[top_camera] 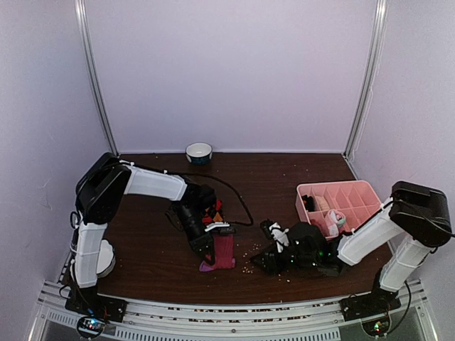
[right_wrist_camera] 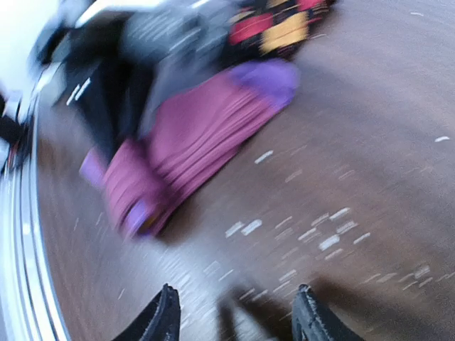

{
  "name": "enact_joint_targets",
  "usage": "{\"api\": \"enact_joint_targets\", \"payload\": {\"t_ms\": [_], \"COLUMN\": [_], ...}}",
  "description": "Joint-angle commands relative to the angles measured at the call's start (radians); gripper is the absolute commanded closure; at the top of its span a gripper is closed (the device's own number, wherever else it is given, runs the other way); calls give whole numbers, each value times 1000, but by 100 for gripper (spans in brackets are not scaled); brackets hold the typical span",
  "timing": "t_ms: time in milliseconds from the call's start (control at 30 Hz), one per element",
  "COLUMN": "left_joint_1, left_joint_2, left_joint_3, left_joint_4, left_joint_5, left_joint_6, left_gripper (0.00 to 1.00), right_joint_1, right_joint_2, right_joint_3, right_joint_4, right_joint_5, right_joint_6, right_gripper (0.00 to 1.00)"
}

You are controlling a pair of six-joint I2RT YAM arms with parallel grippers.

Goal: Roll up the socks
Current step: Roll the sock.

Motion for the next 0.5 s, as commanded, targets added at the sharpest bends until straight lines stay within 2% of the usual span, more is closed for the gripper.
{"api": "enact_joint_targets", "payload": {"t_ms": [0, 67, 267, 467], "left_joint_1": [27, 35, 43, 42], "left_joint_2": [77, 106, 144, 154], "left_joint_3": [32, 71, 111, 124], "left_joint_4": [-33, -73, -118, -126], "left_joint_5": [-16, -1, 4, -4], "left_joint_6": [21, 34, 32, 36], "left_gripper": [100, 100, 100, 98], "right_joint_1": [147, 178, 235, 240], "right_joint_2": [-22, -23, -48, 33], "right_joint_3": [-79, -70, 59, 208], "right_joint_4": [129, 143, -13, -109], "right_joint_5": [81, 75, 155, 113], "right_joint_6": [-244, -301, -486, -664], "right_gripper": [37, 36, 37, 40]}}
